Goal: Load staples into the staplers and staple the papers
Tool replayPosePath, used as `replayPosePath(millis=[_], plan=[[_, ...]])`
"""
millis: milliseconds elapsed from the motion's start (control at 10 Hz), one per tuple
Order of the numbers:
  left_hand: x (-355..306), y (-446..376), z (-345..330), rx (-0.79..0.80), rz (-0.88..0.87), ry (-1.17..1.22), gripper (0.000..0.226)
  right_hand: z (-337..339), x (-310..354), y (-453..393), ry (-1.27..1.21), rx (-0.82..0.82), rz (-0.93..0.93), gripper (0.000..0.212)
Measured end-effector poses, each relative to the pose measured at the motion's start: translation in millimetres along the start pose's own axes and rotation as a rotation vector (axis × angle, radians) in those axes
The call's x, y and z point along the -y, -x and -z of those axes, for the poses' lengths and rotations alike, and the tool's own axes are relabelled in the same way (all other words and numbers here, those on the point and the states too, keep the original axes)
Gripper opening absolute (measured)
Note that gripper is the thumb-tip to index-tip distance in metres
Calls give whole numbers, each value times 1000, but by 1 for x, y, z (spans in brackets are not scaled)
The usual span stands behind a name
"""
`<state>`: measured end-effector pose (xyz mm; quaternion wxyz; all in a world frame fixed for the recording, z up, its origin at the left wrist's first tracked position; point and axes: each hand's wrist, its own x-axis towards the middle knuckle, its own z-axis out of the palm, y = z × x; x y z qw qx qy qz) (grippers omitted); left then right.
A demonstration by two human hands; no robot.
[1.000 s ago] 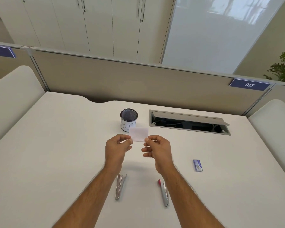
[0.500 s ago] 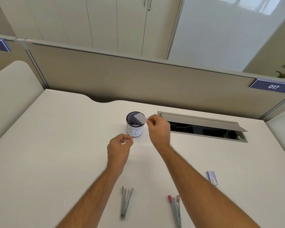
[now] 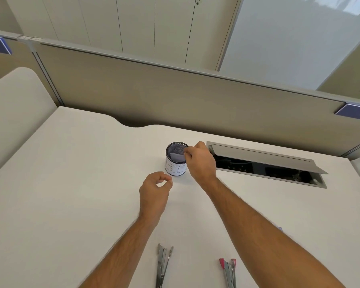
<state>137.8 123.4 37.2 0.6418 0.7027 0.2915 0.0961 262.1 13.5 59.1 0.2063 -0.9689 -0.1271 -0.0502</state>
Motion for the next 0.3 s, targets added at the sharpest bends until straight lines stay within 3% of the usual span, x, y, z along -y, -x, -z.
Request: replayPosePath(millis=[300], plan=[[-2,7,-1,-31,-16,-27,12,7,-4,29,-260,-43,-135,25]])
